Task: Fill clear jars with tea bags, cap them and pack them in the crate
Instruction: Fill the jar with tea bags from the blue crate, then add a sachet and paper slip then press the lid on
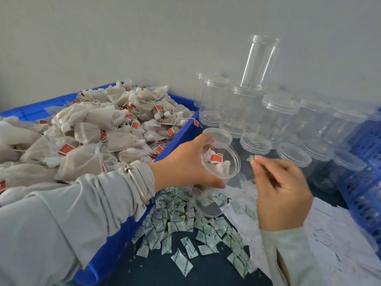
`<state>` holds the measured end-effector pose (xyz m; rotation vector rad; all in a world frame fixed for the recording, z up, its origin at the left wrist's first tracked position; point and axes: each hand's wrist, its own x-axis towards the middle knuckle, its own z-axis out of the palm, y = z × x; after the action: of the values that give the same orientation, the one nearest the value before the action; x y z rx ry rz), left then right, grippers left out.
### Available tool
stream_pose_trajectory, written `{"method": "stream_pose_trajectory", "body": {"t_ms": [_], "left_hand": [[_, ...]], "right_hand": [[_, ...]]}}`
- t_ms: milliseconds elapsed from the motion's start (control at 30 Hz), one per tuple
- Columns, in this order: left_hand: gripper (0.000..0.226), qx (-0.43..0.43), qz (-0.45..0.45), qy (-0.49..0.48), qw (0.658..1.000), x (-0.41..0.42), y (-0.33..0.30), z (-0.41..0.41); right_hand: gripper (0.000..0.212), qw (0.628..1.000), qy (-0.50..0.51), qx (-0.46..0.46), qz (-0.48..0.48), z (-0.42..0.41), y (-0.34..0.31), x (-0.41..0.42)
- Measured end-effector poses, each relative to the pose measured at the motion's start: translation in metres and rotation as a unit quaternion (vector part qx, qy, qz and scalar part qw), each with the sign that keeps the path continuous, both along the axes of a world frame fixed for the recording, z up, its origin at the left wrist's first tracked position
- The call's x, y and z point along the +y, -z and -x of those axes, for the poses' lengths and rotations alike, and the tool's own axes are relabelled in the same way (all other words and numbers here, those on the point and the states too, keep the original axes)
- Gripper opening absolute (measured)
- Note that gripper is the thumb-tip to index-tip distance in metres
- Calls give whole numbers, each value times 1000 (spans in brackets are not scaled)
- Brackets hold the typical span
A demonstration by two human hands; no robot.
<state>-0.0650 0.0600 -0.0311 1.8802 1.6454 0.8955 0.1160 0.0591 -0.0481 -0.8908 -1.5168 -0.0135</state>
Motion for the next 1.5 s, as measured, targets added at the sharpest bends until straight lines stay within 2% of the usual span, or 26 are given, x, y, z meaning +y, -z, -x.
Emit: {"method": "stream_pose_trajectory", "body": {"t_ms": [67,233,400,600,733,867,1033,1133,1367,1500], "left_hand": [[103,9,2,22,1000,-3,1,-3],[105,11,-12,55,998,-5,1,-7],[104,18,-14,51,998,-4,3,-6],[98,15,-11,37,999,-6,1,-7],[97,0,2,22,1000,-7,-1,-7],[99,-15,5,-5,1000,-5,-2,-11],[110,-45,11,-53,998,-2,-1,-13],[107,-59,13,-68,996,-1,0,-14],[104,-80,21,-78,993,-2,-1,-16],[108,-70,27,-73,995,-3,-2,-17]], "right_hand": [[16,999,-14,-35,4,8,-10,4],[34,992,-25,-122,23,23,-11,8],[34,990,-39,-119,67,21,-7,9],[25,994,-26,-98,45,1,0,8],[22,988,21,-91,121,-39,12,14],[22,931,73,-132,334,-86,36,25],[31,857,108,-145,483,-117,66,31],[36,832,116,-166,517,-117,78,36],[46,815,140,-234,512,-111,87,40],[47,810,138,-229,521,-113,86,40]]}}
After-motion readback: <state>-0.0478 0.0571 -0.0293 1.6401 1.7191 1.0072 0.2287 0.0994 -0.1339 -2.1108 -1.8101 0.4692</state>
